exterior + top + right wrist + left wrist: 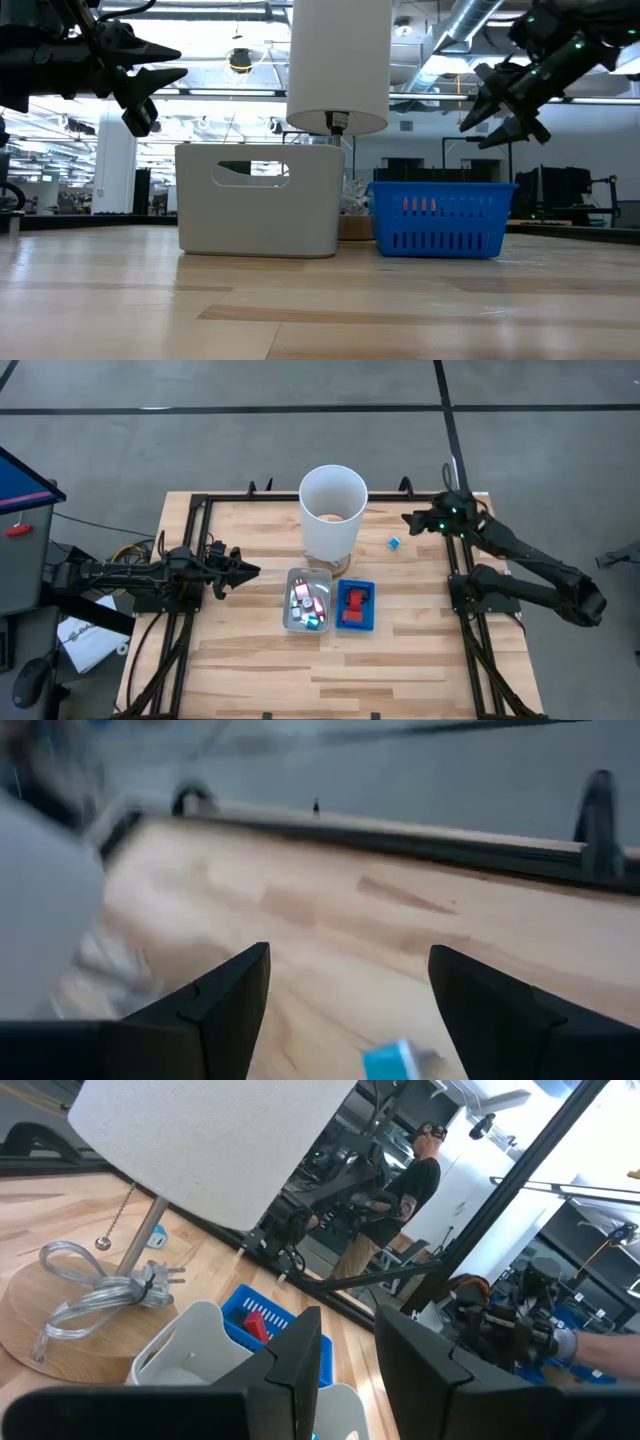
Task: Pick & Place Office items
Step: Put the blue charger adapter into the gray bin
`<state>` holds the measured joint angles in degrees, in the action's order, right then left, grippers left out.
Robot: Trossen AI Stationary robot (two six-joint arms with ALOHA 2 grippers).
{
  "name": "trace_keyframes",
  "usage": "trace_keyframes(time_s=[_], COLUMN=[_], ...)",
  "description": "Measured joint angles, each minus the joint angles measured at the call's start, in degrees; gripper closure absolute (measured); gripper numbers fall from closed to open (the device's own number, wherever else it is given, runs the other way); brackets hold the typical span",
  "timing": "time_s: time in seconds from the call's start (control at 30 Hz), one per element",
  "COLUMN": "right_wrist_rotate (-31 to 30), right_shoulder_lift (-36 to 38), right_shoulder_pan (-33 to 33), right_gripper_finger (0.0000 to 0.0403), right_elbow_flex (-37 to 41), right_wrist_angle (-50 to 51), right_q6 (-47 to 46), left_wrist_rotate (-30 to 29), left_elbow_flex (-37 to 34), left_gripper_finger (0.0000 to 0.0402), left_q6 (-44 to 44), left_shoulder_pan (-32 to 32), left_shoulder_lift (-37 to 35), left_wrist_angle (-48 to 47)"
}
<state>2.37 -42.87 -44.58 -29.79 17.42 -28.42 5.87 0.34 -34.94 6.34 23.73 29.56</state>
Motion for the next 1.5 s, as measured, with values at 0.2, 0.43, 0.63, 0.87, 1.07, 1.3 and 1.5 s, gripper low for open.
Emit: trace_keyframes(time_s=[0.2,0.43,0.63,0.87,1.07,1.3,1.5], right_wrist_rotate=[3.8,5.3,-0.6,-8.0,-8.2,-6.5,-5.3], right_shoulder_lift=[-9.2,-23.1,-35.0,-43.1,-45.8,-49.4,-52.6], right_shoulder_pan=[-1.0,1.5,6.1,9.8,9.4,9.3,10.0], right_gripper_finger=[0.0138,0.0138,0.0138,0.0138,0.0138,0.0138,0.0138], right_elbow_flex=[-8.8,-19.6,-27.4,-30.5,-30.5,-30.5,-30.5], right_wrist_angle=[9.5,26.5,37.0,38.8,38.8,37.0,34.4], right_q6=[18.4,40.0,55.3,71.1,78.7,81.5,82.2], left_wrist_rotate=[0.0,0.0,0.0,0.1,0.2,-0.1,-0.2], left_elbow_flex=[0.0,0.0,0.0,0.0,0.0,0.0,0.0], left_gripper_finger=[0.0308,0.0308,0.0308,0.0308,0.0308,0.0308,0.0308], left_q6=[-0.1,-0.4,-0.5,-0.5,-0.5,-0.5,-1.3], left_shoulder_pan=[0.0,0.0,0.0,0.0,-1.2,-2.9,-3.1], left_shoulder_lift=[0.0,0.0,0.0,0.0,0.0,0.0,0.0], left_wrist_angle=[-0.1,-0.2,-0.2,-0.2,-0.2,-0.2,-0.3])
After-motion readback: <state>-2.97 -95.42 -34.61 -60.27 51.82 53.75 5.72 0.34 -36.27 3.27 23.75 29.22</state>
